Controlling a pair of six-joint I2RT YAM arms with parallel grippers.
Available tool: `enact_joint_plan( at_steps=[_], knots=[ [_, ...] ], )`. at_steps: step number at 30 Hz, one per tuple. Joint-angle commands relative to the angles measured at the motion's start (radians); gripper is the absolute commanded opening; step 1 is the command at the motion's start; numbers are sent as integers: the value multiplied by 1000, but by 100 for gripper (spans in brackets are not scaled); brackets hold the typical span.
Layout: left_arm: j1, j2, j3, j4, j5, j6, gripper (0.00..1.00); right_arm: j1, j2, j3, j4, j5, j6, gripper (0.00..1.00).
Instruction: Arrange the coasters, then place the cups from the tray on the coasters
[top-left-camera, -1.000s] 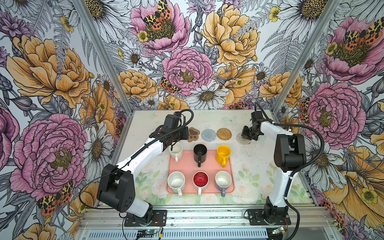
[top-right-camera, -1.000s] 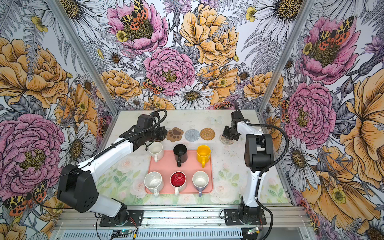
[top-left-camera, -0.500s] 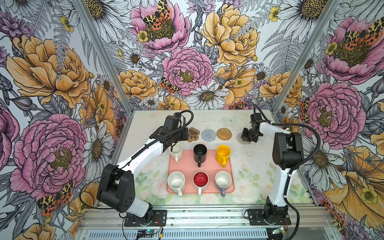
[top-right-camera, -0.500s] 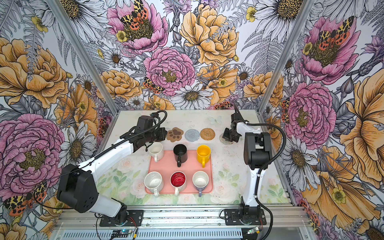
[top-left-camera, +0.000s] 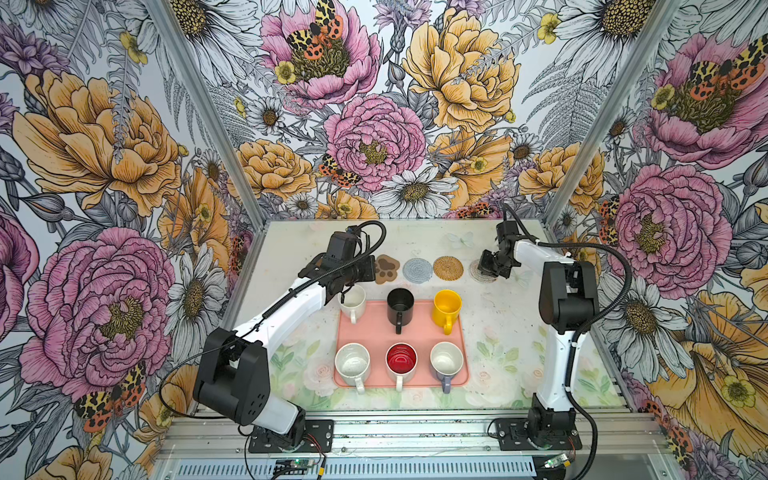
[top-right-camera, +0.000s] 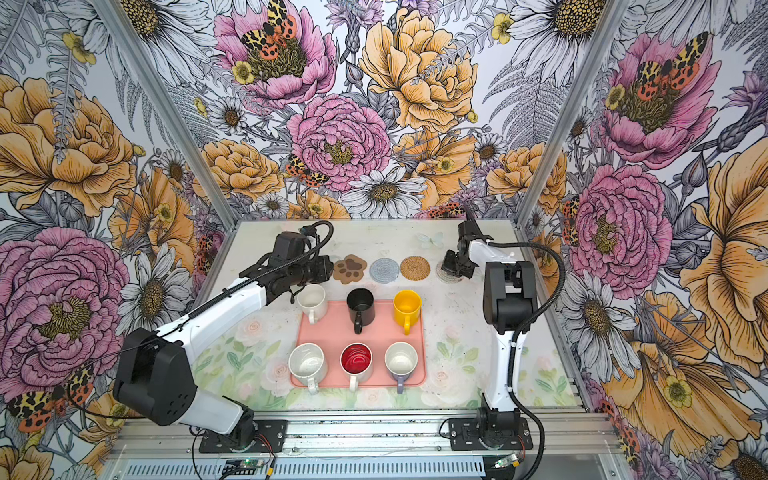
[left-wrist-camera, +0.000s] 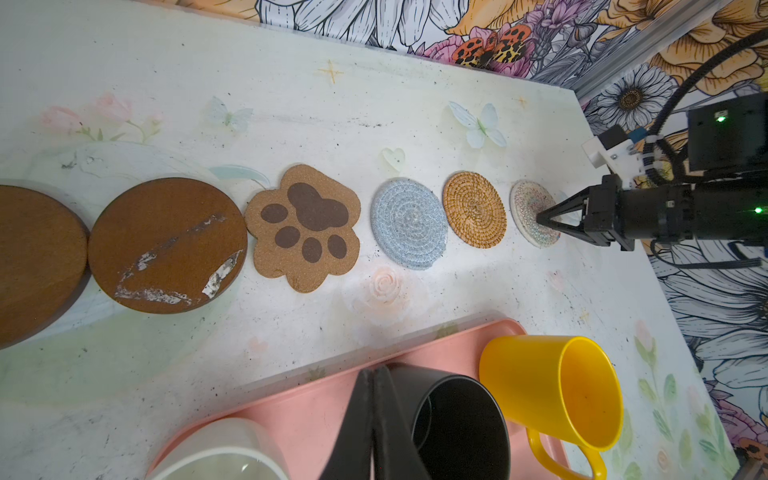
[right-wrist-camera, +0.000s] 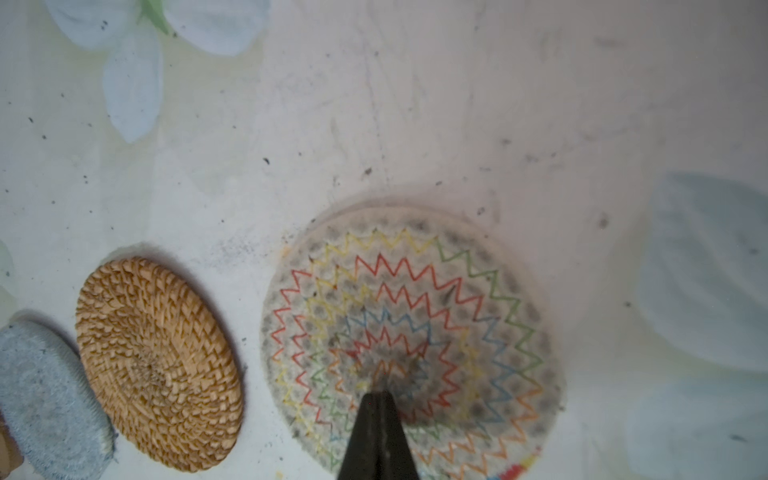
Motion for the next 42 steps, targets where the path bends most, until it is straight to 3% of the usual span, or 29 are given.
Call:
enact_joint_plan(
  at_steps=[1,25,42],
  knots=[
    [15,-28,-12,19,-16,-6,7,15,47,19,5,-5,16,0],
    [23,-30,-19,19,-11,-1,7,39,49,26,-2,-36,16,1],
    [21,-56,-13,11,-5,5,13,34,13,118,-9,-93,6,25]
  ],
)
